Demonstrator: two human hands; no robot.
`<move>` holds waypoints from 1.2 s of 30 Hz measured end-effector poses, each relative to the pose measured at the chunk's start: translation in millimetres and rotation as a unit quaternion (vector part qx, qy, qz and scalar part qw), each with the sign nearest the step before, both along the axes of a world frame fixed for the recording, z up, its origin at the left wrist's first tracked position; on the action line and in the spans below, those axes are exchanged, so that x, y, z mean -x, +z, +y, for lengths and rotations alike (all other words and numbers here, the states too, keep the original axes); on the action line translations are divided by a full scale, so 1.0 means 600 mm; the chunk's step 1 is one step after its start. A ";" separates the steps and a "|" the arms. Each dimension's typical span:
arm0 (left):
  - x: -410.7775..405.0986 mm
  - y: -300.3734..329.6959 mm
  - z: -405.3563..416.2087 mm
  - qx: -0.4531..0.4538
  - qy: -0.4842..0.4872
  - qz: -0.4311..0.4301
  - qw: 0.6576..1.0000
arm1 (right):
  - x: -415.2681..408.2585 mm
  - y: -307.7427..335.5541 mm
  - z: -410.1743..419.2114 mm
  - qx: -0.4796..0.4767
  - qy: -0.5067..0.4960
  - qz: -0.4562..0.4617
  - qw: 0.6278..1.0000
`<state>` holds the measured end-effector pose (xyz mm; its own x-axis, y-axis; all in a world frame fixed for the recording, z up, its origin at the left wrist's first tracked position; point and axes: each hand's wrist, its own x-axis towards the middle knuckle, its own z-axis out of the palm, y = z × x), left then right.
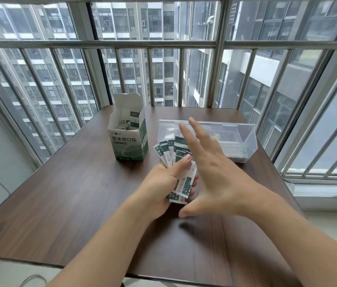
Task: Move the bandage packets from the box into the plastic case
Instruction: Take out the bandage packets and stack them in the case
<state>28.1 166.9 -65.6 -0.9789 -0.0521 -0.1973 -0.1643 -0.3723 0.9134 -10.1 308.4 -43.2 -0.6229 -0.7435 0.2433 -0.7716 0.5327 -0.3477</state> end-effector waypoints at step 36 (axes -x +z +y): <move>-0.008 0.031 -0.024 -0.103 -0.180 -0.012 0.978 | 0.026 -0.002 -0.008 0.142 0.098 -0.081 0.982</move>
